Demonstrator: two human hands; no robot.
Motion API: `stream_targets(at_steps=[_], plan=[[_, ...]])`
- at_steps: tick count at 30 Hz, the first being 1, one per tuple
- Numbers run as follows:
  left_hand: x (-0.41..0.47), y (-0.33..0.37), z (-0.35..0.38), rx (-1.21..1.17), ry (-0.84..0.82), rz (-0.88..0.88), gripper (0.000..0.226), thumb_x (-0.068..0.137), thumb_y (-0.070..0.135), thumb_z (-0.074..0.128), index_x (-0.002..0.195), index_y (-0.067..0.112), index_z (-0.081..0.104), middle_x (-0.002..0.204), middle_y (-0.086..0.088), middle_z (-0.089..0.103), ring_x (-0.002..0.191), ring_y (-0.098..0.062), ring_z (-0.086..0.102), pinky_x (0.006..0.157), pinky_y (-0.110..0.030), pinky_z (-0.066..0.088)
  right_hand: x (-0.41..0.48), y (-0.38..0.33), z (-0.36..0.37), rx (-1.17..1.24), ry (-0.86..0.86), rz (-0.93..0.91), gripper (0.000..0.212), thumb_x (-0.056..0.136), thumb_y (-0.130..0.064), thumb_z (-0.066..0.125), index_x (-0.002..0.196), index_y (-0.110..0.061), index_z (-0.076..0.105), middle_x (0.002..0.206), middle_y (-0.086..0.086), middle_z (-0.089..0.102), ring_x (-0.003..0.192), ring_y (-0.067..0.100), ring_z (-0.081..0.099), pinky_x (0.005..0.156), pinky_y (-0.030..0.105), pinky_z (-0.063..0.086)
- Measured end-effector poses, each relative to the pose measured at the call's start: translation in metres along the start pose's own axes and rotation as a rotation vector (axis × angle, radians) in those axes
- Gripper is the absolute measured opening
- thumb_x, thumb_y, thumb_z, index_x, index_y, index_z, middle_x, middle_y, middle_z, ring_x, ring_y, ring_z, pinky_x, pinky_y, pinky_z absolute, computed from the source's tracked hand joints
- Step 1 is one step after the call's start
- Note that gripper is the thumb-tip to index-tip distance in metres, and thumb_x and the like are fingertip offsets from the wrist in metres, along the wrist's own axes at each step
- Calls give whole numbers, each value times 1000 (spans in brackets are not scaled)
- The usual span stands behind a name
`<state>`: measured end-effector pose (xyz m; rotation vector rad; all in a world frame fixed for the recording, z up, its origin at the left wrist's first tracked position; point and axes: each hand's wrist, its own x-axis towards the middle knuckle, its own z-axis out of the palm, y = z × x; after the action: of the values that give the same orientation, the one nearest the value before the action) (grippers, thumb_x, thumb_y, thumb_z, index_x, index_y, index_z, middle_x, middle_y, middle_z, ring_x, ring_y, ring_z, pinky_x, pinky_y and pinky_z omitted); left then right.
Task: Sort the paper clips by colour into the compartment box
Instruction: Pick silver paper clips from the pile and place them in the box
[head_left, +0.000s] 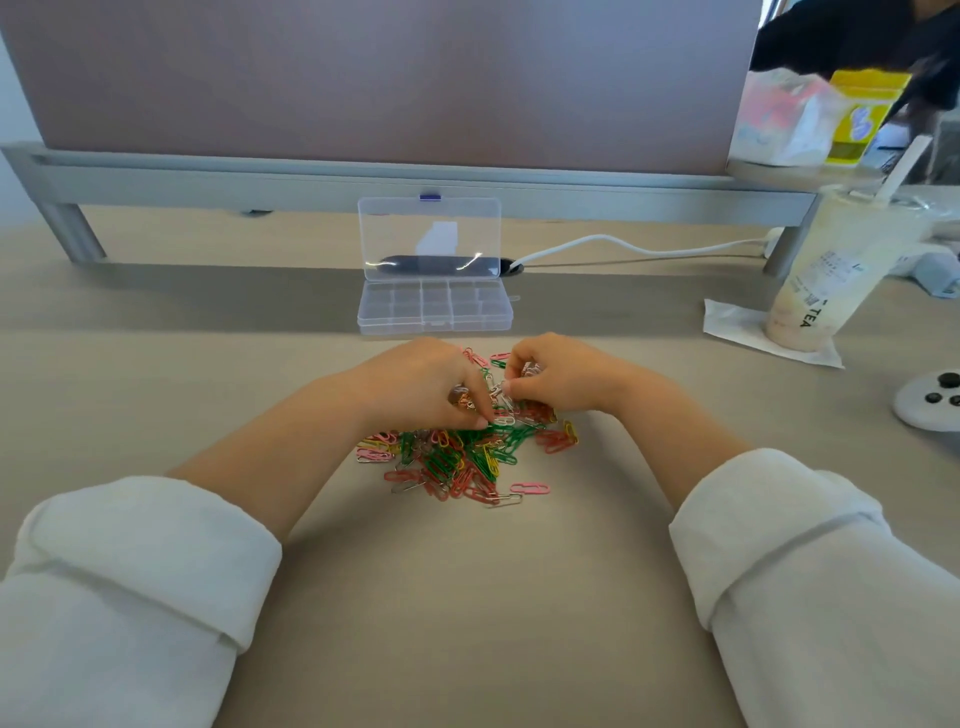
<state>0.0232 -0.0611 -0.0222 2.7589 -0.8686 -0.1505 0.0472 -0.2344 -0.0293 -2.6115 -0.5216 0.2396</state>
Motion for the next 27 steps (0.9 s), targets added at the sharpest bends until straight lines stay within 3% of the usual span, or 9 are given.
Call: stream_targets(at_steps=[3,6,9,11,15,19,24,27], plan=[[0,-1,-5,26,-53,-22,11,80,34,68,88,29,73,79,21,59,74,1,51,74,-21,44,0,1,2,23,-3,6,10,92,-24,52,87,-16,53,73,-12,46,70,8,44,56,15,31],[5,-1,-5,44,-40,-52,26,83,46,61,84,23,72,77,13,62,66,-1,50,63,-21,40,1,2,3,110,-3,28,23,96,-21,44,74,-15,46,66,-5,45,59,8,39,54,22,31],[9,0,-3,58,35,-52,23,83,42,62,93,24,73,92,10,67,76,-2,51,75,-25,44,0,6,4,187,8,34,33,96,-17,40,63,-18,38,62,-3,42,55,10,36,52,24,28],[10,2,-2,51,37,-28,18,80,37,68,95,27,73,89,14,65,81,-3,52,79,-25,45,-1,7,4,229,12,32,34,96,-15,41,63,-19,38,60,-4,42,54,10,36,52,23,28],[9,3,0,104,7,2,17,80,36,68,94,26,72,72,20,48,75,-1,45,63,-17,33,-2,7,3,251,21,16,23,95,-14,46,72,-16,50,56,-4,44,51,9,38,52,22,29],[10,0,2,108,-18,-10,15,84,32,65,94,22,68,84,13,52,82,-5,47,73,-20,37,-1,8,4,265,28,28,21,93,-7,38,93,-17,56,56,-4,44,51,8,38,51,21,31],[11,-4,4,-26,-22,-81,6,91,30,53,87,26,51,81,15,47,83,-10,45,66,-22,32,3,10,6,393,33,57,30,87,-1,33,64,-16,45,50,-4,39,43,7,34,43,18,27],[11,-6,4,-59,-25,-75,5,91,27,53,89,23,56,81,16,48,82,-8,46,65,-21,33,2,11,6,404,37,59,33,89,-5,32,59,-16,41,44,-8,37,40,7,30,41,18,25]])
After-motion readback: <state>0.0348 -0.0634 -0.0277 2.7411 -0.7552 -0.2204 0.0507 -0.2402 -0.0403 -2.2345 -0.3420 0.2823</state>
